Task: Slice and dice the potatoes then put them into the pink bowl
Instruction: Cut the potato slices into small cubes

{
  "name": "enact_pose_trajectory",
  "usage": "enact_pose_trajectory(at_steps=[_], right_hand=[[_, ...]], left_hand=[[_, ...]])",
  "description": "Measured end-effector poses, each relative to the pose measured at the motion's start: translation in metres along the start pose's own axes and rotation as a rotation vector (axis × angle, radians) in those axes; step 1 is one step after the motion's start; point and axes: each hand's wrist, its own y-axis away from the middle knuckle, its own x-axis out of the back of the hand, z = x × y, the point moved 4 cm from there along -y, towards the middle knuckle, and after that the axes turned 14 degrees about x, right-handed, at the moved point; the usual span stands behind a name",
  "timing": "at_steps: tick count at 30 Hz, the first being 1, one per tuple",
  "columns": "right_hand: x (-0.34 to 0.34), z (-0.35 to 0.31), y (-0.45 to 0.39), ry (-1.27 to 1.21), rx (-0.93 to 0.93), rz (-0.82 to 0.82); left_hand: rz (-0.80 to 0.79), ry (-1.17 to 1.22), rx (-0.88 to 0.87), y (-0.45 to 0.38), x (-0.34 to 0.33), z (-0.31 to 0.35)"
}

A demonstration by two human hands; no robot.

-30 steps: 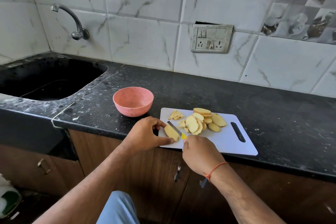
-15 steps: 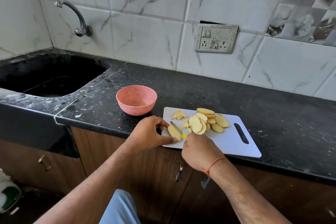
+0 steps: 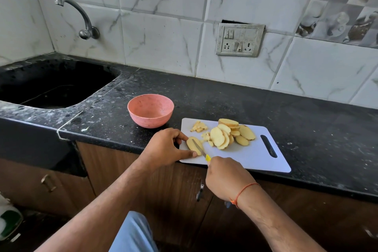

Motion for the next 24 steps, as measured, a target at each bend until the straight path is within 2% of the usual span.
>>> enact_pose_trajectory(at_steps=[8, 15, 20, 24], right_hand=[[-0.009, 0.01, 0.036, 0.064, 0.015, 0.013], [-0.005, 0.025, 0.055, 0.023, 0.015, 0.011], [0.01, 0.019, 0.047, -0.1, 0.028, 0.116], [0.012, 0.007, 0.023, -0.107, 0.058, 0.11]], left_hand=[[-0.003, -0.016, 0.003, 0.001, 0.0, 0.002], [-0.01, -0.014, -0.003, 0.001, 0.001, 0.002], [-0.044, -0.006, -0.01, 0.001, 0.006, 0.0], [-0.047, 0.013, 0.01, 0.0, 0.008, -0.002]])
